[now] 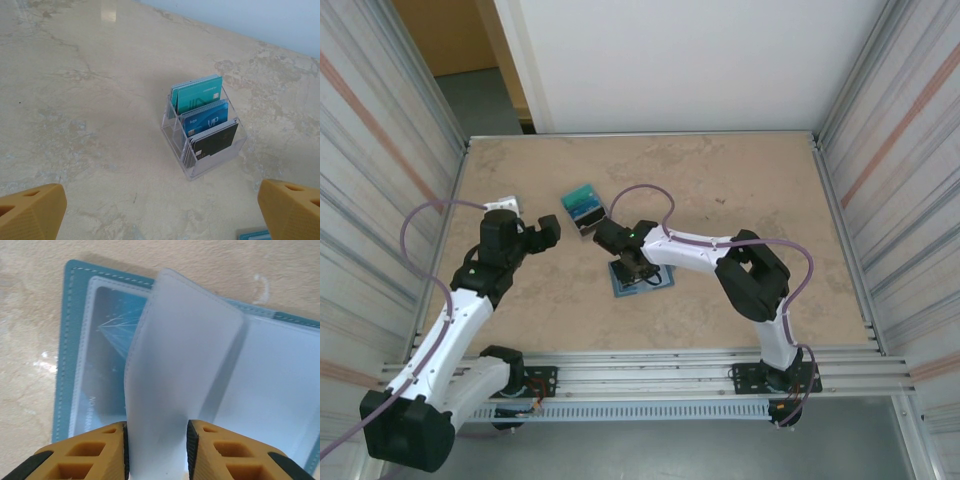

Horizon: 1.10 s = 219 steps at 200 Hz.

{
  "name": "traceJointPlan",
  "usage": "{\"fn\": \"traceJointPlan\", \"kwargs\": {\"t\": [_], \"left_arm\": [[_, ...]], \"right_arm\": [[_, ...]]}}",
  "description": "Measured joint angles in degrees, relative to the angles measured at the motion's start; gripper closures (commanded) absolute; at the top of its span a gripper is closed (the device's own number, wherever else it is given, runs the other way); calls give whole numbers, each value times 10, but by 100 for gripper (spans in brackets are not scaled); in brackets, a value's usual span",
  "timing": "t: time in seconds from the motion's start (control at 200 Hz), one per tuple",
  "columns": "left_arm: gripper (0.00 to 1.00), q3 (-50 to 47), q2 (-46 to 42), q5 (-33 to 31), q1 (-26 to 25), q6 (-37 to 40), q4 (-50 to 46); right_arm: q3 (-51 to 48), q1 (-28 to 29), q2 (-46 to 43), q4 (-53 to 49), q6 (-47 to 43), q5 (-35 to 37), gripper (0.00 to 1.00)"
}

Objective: Take the credit cards out of the card holder

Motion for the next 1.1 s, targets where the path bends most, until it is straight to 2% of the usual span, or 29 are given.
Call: {"fn": "traceJointPlan", "kwargs": {"t": [0.145, 0.311, 0.596, 0.676, 0.812, 1.097], "left_arm": [[1, 0, 0, 0, -8, 2, 0], [1, 0, 5, -14, -49, 13, -3], [1, 13, 40, -120, -192, 21, -40], [1, 14, 57, -139, -218, 13, -52], [1, 14, 95, -156, -250, -10, -72], [1, 14, 182, -199, -380, -101, -90]], "right_arm": [[0, -4, -1, -14, 0, 24, 64], [-6, -12, -14, -23, 3, 43, 66], [-45, -41, -53, -24, 14, 57, 69], [-62, -51, -53, -24, 15, 57, 71], [-75, -63, -54, -24, 15, 56, 71], [-76, -71, -104, -21, 17, 45, 73]]}}
